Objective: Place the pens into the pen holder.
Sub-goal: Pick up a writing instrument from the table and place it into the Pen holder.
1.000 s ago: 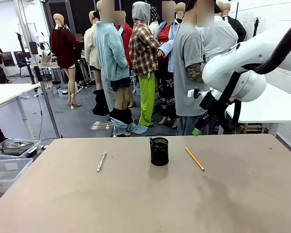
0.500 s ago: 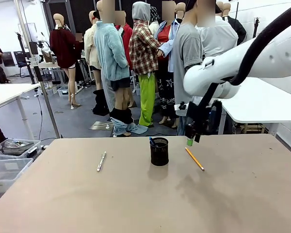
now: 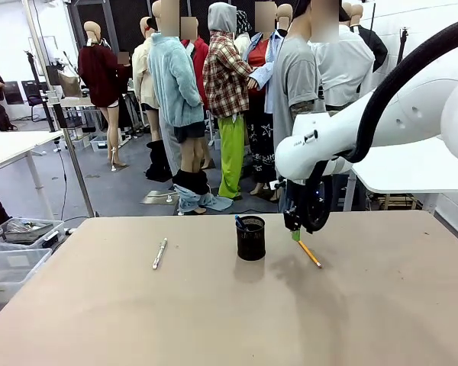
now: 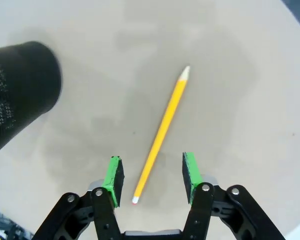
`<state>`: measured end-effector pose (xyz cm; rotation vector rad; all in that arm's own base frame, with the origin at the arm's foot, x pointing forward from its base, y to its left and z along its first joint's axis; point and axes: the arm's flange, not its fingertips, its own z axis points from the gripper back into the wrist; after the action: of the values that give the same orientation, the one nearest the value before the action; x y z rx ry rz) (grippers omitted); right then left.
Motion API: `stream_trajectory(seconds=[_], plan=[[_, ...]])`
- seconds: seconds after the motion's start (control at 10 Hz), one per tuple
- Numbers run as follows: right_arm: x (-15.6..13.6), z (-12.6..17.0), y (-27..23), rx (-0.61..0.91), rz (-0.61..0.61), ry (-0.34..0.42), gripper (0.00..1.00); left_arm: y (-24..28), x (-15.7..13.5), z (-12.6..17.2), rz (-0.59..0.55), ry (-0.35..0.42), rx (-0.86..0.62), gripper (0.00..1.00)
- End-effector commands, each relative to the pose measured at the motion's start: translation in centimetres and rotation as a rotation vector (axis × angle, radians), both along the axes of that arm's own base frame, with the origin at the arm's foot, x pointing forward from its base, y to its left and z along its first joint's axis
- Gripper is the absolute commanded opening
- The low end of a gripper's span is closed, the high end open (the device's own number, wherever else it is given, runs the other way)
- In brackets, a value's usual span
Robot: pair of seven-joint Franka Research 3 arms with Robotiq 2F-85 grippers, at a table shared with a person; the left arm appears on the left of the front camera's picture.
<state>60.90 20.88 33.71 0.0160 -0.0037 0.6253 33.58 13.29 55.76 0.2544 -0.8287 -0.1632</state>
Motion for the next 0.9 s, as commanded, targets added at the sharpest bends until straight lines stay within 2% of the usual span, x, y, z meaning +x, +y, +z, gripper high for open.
stream_trajectory(seconds=[0.0,0.1,0.4,0.8], plan=[[-0.5,-0.9,-0.4,-0.033,-0.046,-0.031,0.60,0.2,0.1,-0.1,0.000,-0.008,0.019,1.00],[-0.4,-1.3,-0.8,-0.023,-0.062,-0.048,0.60,0.2,0.1,-0.1,0.000,-0.008,0.019,1.00],[-0.7,-3.2,-1.1,-0.018,-0.080,-0.009,0.60,0.2,0.1,-0.1,0.000,-0.008,0.019,1.00],[-0.9,-3.8,-0.7,-0.019,-0.080,-0.012,0.60,0.2,0.1,-0.1,0.000,-0.008,0.019,1.00]])
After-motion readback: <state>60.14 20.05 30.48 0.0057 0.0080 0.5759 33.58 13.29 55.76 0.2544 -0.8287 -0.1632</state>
